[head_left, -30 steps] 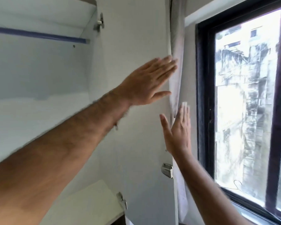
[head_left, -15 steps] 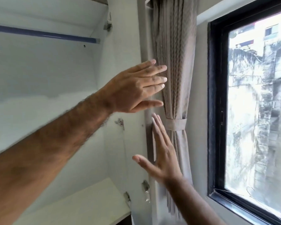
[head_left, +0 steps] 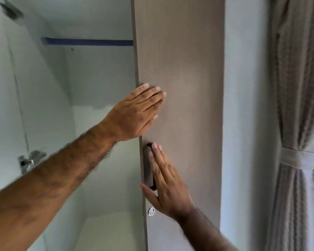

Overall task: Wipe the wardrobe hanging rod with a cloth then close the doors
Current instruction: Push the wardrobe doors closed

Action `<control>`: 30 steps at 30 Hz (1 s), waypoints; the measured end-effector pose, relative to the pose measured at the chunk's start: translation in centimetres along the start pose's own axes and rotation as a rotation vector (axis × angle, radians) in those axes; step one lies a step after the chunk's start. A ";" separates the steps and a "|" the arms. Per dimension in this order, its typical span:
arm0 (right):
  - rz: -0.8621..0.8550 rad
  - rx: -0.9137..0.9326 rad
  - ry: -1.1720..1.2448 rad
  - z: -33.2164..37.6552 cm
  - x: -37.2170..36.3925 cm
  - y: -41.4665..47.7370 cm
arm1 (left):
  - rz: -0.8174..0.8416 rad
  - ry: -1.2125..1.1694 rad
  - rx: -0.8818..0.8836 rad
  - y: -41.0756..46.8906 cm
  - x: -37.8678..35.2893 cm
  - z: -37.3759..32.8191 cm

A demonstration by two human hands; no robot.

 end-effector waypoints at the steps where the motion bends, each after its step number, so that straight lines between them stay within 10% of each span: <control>1: 0.009 -0.009 -0.019 0.0 -1.6 0.3 | 0.027 0.030 0.002 -0.7 -1.5 0.4; 17: 0.097 0.073 -0.359 -3.7 -13.6 4.4 | 0.068 0.047 0.037 -4.2 -14.9 3.8; 30: 0.110 0.032 -0.337 -2.5 -11.0 5.3 | 0.200 -0.126 0.139 -4.3 -11.4 3.2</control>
Point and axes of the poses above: each hand's wrist, its own y-axis towards the middle knuckle, its own x-axis out of the back of the hand, z = x × y, the point moved 8 cm from there along y, towards the middle knuckle, and after that the axes turned 6 degrees about -x, right-handed, at the moved point
